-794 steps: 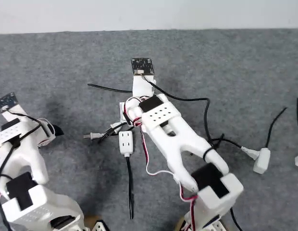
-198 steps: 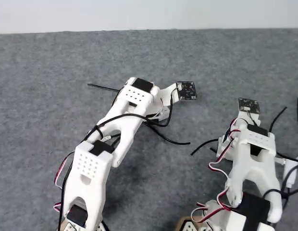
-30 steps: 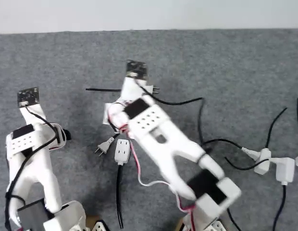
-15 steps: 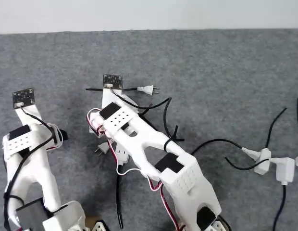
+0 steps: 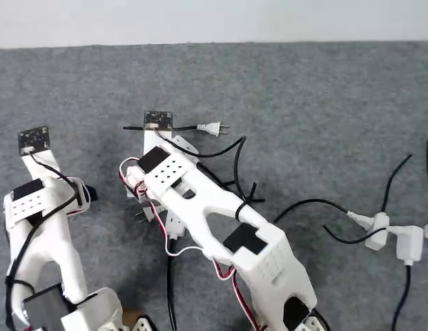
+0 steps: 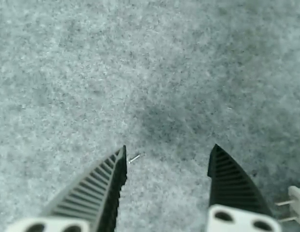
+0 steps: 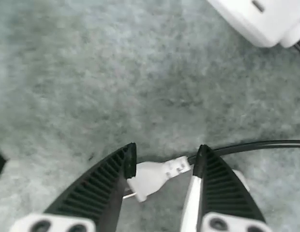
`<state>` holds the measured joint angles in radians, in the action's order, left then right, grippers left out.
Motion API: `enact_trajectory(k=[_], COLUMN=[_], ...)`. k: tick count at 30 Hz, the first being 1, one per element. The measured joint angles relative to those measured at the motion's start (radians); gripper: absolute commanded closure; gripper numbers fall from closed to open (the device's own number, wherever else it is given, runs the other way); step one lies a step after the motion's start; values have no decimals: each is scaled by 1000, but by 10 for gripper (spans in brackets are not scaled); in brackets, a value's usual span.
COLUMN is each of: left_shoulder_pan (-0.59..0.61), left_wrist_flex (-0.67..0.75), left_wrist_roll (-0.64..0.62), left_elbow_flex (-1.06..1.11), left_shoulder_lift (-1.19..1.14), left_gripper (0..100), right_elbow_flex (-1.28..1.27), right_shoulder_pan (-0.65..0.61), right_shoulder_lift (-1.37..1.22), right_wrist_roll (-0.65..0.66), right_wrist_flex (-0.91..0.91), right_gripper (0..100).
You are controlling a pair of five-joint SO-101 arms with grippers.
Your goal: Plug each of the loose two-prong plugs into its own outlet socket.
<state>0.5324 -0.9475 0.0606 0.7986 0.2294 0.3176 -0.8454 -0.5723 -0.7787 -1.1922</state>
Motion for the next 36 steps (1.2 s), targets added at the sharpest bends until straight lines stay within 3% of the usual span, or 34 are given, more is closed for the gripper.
enact_trajectory(k=[9, 25, 36], left_shoulder_pan=[-12, -17, -17], left_wrist_flex=[0, 0, 0], left_wrist_roll=[3, 26, 29], left_elbow_flex=[0, 0, 0], left_shoulder_lift=[0, 0, -2], left_gripper=[742, 742, 742], right_elbow_flex=[0, 0, 57], right_shoulder_pan=[-11, -43, -37], right_shoulder_lift=[5, 5, -124], right_wrist_roll=[-3, -120, -123], right_wrist_flex=[-11, -55, -29], right_gripper=[800, 797, 805])
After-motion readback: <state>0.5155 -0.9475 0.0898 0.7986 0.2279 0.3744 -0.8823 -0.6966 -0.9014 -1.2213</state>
